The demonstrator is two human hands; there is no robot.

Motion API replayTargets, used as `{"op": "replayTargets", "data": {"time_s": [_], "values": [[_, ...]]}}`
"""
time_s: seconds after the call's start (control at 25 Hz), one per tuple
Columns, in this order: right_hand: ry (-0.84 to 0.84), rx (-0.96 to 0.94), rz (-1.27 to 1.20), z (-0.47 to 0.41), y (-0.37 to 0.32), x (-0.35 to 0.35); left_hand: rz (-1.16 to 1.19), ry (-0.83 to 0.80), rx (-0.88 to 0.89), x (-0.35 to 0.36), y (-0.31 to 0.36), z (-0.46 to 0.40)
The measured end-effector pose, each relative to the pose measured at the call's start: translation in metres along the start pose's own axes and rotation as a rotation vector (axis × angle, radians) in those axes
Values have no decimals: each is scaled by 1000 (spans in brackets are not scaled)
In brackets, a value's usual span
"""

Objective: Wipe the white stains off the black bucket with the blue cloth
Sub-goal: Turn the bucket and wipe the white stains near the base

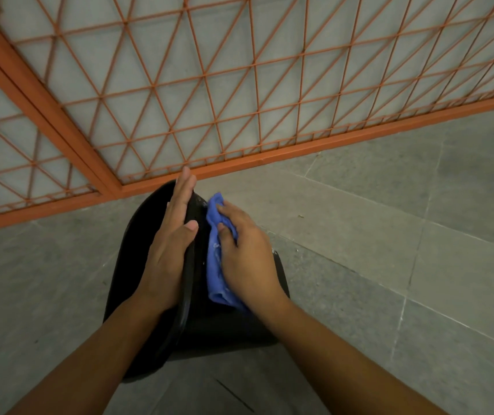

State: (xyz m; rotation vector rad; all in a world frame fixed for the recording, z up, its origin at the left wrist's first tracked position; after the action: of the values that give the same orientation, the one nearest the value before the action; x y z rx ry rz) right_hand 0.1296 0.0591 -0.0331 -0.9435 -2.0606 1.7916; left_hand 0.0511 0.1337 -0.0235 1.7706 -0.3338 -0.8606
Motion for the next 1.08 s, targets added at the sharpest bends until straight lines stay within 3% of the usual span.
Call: {"op": "replayTargets", "data": {"time_s": [0.08, 0.24, 0.44, 0.6, 0.8, 0.96, 1.08], "values": [[7, 38, 47, 19, 3, -2, -11, 2, 15, 0, 0, 1], [-31, -115, 48, 22, -18, 9, 57, -5, 1, -1, 1, 0], [-8, -36, 32, 14, 4, -3, 38, -13, 17, -4, -4, -1], [-115, -178, 25, 8, -21, 13, 88, -4, -16, -9, -7, -5], [-58, -39, 41, -16, 8, 6, 63, 11, -8, -14, -12, -4], [-111, -175, 22, 4, -22, 18, 41, 8, -12, -17, -17, -3], [-153, -163, -4, -20, -20, 24, 72, 13, -48, -22, -20, -6]]}}
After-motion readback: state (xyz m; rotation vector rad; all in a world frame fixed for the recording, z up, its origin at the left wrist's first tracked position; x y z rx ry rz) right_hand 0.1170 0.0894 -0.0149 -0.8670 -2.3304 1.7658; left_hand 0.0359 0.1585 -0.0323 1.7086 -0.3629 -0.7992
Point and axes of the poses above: each hand's wrist, its own z-axis away from the middle knuckle, its own x-axis out of the palm, y = z × x, the point moved 10 cm from there along -z, towards the middle knuckle, and after that the axes turned 7 degrees about -x, right-handed, at the moved point
